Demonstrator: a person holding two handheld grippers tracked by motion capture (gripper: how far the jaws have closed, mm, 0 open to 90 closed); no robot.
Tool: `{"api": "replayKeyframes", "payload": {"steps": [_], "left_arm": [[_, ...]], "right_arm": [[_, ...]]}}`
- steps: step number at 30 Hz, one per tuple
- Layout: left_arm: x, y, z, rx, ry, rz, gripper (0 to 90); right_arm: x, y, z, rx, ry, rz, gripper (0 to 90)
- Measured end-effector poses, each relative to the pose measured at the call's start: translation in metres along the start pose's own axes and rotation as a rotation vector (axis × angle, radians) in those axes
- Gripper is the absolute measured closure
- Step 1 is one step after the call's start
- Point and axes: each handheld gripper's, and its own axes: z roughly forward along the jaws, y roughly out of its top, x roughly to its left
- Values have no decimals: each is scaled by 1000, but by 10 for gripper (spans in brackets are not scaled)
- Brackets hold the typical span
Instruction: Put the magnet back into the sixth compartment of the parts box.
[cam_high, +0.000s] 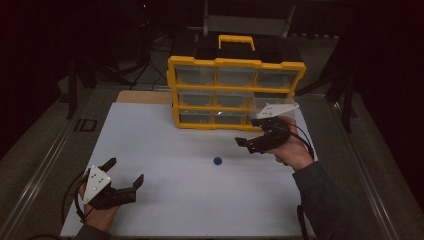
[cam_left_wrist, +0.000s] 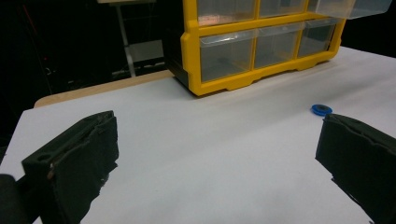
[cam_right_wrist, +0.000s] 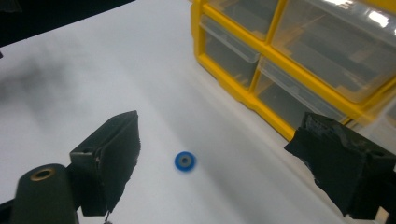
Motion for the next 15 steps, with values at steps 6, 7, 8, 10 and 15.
{"api": "replayKeyframes", "payload": {"steps": [6, 7, 8, 10, 15], "left_arm": [[1, 0, -1, -1, 5, -1, 0], [0, 0, -1, -1, 6, -1, 0], [0, 0, 0, -1, 6, 1, 0], [0, 0, 0, 1, 5, 1, 0], [0, 0, 0, 0, 7, 0, 0]], "right_arm": [[4, 1, 5, 21, 18, -20, 136], [5, 1, 6, 28, 21, -25, 136], [6, 2, 7, 32, 25, -27, 136], [8, 2, 9, 40, 29, -36, 137], [10, 3, 13, 62, 34, -49, 137]]}}
